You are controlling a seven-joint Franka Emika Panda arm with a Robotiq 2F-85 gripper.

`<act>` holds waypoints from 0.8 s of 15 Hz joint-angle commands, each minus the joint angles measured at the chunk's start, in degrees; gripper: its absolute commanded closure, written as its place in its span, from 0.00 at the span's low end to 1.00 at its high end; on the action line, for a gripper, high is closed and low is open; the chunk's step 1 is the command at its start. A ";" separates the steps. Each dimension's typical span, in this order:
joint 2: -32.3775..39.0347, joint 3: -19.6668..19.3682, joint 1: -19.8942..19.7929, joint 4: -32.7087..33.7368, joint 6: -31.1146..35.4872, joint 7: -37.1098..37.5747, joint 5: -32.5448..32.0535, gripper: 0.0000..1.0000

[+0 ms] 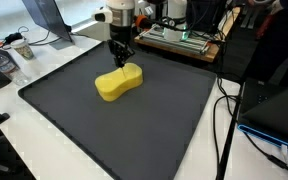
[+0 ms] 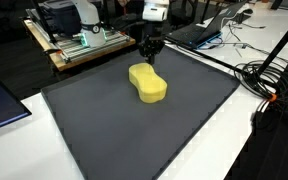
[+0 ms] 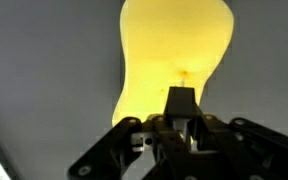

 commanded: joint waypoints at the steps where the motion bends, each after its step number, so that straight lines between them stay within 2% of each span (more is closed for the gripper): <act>1: -7.21 -0.88 1.42 -1.93 -3.58 2.41 -6.07 0.96; 5: -13.43 2.26 1.29 -1.86 -8.48 4.35 -11.55 0.96; 8: -15.95 6.54 1.77 -1.31 -14.42 6.14 -13.61 0.96; 12: -16.34 12.75 3.35 -0.24 -21.34 13.73 -20.07 0.96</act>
